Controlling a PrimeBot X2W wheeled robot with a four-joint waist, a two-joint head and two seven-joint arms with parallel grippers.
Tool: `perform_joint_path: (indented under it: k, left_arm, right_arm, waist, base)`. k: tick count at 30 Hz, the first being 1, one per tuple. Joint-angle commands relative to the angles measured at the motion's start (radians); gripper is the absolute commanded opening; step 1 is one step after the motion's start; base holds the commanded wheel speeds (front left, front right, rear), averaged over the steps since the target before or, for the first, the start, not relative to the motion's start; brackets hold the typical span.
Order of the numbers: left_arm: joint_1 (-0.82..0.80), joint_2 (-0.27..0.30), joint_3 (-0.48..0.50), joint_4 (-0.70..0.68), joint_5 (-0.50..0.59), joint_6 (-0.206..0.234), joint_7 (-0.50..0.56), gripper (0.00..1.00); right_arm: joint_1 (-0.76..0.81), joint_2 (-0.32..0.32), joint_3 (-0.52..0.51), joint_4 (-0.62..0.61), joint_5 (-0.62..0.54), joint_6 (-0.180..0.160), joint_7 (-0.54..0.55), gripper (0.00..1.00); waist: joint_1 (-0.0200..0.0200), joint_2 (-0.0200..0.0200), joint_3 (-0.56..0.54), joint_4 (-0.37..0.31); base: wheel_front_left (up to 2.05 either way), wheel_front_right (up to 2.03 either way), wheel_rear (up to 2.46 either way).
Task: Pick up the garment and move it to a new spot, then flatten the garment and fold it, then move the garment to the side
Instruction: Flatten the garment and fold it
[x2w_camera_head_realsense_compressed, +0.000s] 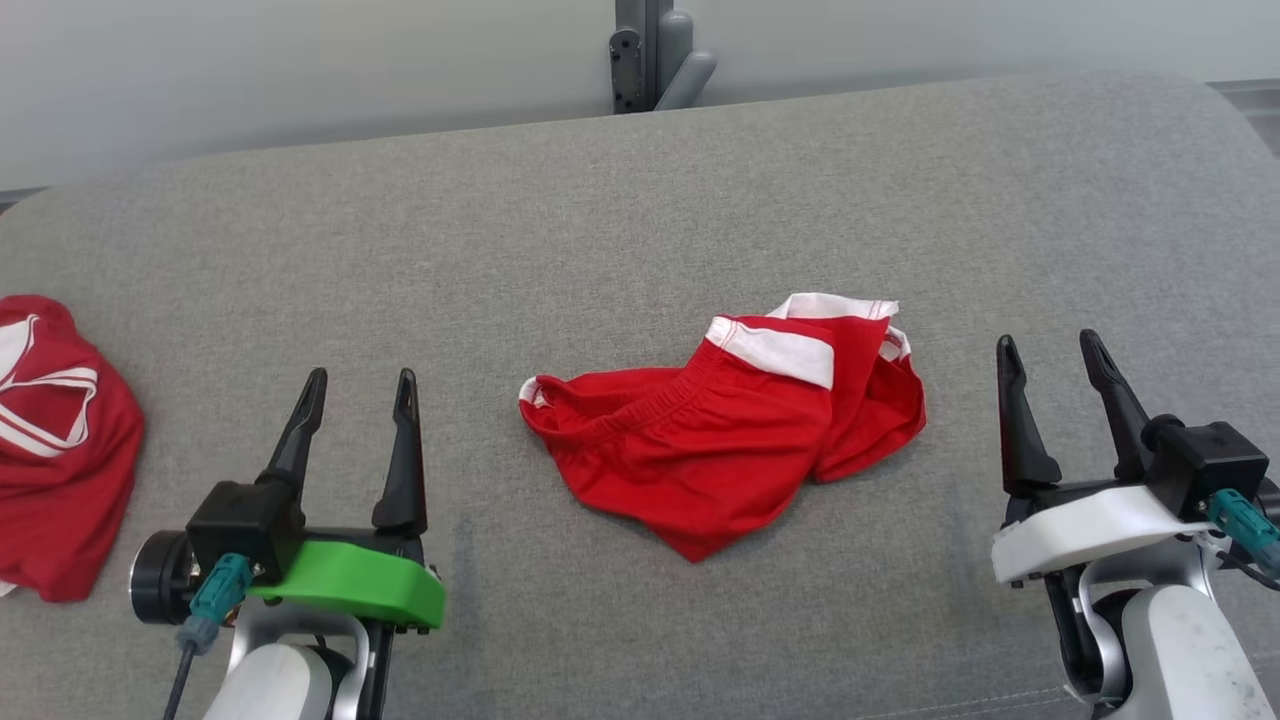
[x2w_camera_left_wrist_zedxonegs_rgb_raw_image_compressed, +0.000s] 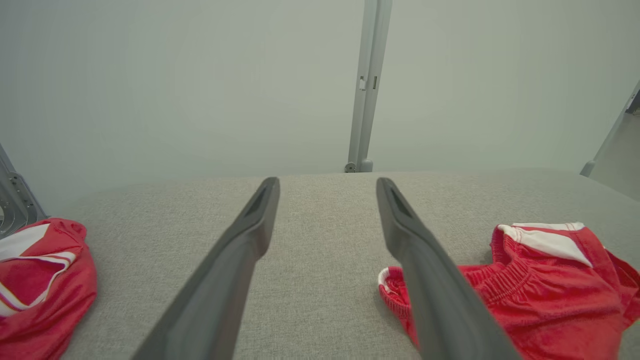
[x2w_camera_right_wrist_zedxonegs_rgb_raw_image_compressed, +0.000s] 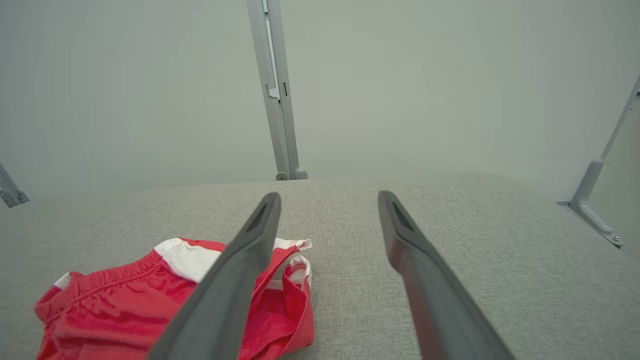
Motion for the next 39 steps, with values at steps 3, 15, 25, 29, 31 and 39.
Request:
perform_joint_path:
  k: [3, 15, 25, 29, 31, 39]
  left_arm:
    - [0.024, 0.006, -0.005, -0.01, -0.008, 0.009, 0.01, 1.0]
    - [0.037, 0.002, -0.02, -0.021, -0.015, 0.018, 0.018, 1.0]
    - [-0.004, 0.008, -0.032, -0.029, -0.004, 0.005, 0.021, 1.0]
    - [-0.086, -0.005, -0.081, -0.036, 0.008, -0.046, 0.052, 1.0]
    - [-0.136, -0.022, -0.122, -0.023, -0.004, -0.086, 0.094, 1.0]
    - [-0.284, -0.1, -0.257, 0.153, -0.086, -0.238, 0.306, 1.0]
  right_arm:
    - [0.033, -0.001, 0.04, -0.033, 0.015, 0.0, 0.014, 1.0]
    - [0.058, 0.0, 0.054, -0.051, 0.024, 0.0, 0.022, 1.0]
    - [0.057, 0.001, 0.055, -0.054, 0.025, 0.0, 0.024, 1.0]
    - [0.043, 0.001, 0.069, -0.057, 0.027, 0.0, 0.028, 1.0]
    - [0.038, 0.001, 0.078, -0.057, 0.029, 0.0, 0.028, 1.0]
    - [0.02, 0.001, 0.123, -0.029, 0.044, 0.0, 0.012, 1.0]
  waist:
    - [0.0, 0.0, -0.014, -0.017]
    - [0.0, 0.0, -0.011, -0.016]
    - [0.0, 0.0, -0.006, -0.012]
    - [0.0, 0.0, 0.01, -0.027]
    - [0.0, 0.0, 0.02, -0.043]
    - [0.0, 0.0, 0.068, -0.137]
  base:
    - [0.0, 0.0, 0.0]
    - [0.0, 0.0, 0.0]
    - [0.0, 0.0, 0.0]
    - [0.0, 0.0, 0.0]
    - [0.0, 0.0, 0.0]
    - [0.0, 0.0, 0.0]
